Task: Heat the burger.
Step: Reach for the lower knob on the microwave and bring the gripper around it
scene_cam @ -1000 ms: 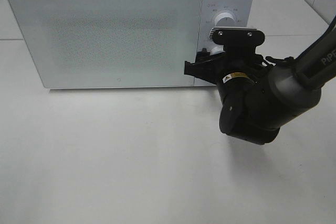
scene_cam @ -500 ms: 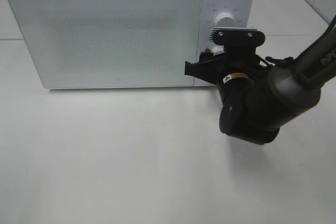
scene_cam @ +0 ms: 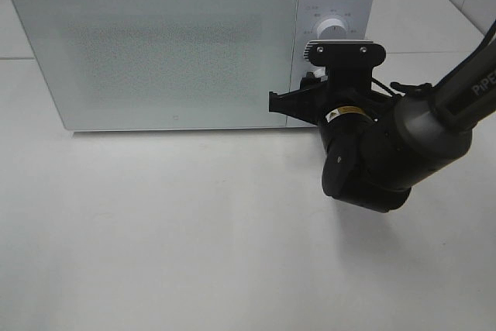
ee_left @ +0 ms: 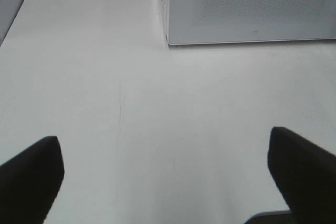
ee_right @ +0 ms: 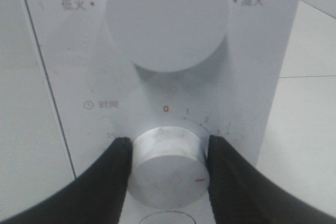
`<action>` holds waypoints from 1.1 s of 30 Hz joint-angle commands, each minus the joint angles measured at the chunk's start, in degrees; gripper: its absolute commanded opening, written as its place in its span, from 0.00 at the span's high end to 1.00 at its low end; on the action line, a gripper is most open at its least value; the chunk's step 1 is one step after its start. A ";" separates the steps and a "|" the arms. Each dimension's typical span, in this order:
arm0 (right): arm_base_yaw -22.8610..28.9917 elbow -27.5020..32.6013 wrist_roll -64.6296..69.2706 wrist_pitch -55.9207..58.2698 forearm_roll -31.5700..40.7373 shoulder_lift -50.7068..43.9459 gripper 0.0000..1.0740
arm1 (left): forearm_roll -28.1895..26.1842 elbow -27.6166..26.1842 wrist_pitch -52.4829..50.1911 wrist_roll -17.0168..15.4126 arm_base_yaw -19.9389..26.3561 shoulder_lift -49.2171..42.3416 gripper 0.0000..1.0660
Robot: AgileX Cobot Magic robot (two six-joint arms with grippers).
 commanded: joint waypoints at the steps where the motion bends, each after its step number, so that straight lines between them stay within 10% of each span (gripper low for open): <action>1: -0.23 -0.63 -0.69 -6.99 1.43 -0.23 0.96 | -0.63 0.00 -0.74 -0.23 0.11 -0.86 0.08; 33: -0.46 -0.63 7.05 -3.67 -2.12 -0.23 1.00 | -0.63 0.00 -0.74 -0.23 0.11 -0.86 0.08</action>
